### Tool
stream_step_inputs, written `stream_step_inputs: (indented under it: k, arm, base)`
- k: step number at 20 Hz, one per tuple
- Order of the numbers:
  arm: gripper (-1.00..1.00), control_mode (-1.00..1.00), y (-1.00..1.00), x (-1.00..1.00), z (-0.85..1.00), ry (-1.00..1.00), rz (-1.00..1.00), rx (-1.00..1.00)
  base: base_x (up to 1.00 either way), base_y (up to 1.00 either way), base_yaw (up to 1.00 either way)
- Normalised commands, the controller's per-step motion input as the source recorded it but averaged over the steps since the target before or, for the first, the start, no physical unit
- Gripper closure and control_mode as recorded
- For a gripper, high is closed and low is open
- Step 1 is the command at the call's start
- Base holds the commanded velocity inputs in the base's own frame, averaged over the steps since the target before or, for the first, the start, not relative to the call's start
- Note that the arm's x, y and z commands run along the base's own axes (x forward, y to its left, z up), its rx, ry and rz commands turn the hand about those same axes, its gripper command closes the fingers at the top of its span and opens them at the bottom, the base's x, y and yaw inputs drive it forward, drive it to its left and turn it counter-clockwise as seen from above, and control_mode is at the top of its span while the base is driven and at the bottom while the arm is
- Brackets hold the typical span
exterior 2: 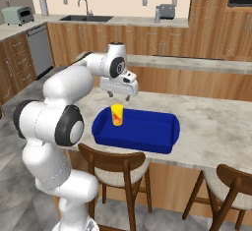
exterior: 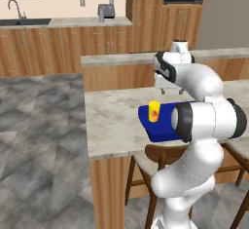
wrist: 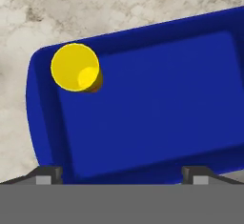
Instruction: There is a tray on the dining counter. Grab the cup, mug, and pitcher and place them on the tray. The pitcher may be placed next to the tray if it cannot fit the tray.
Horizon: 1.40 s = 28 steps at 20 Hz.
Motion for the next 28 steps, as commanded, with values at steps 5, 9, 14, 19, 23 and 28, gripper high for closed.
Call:
stream_step_inputs:
  k: [5, 9, 14, 19, 23, 28]
  arm:
    - [-1.0, -1.0, 0.33, -0.74, 0.5, 0.01, 0.02, 0.0]
    - [-1.0, -1.0, 0.23, -0.54, 0.39, 0.02, 0.03, 0.04]
    - [-1.0, -1.0, 0.2, -0.42, 0.28, 0.0, 0.02, 0.01]
    - [-1.0, -1.0, 0.03, -0.56, 0.14, -0.03, 0.06, 0.01]
    - [-1.0, -1.0, 0.0, -0.49, 0.03, -0.03, 0.07, 0.0]
    - [-1.0, -1.0, 0.0, -0.33, 0.08, 0.0, 0.17, 0.0]
  base:
    - [0.0, 0.0, 0.0]
    - [0.0, 0.0, 0.0]
    - [0.0, 0.0, 0.0]
    - [0.0, 0.0, 0.0]
    - [0.0, 0.0, 0.0]
    - [0.0, 0.0, 0.0]
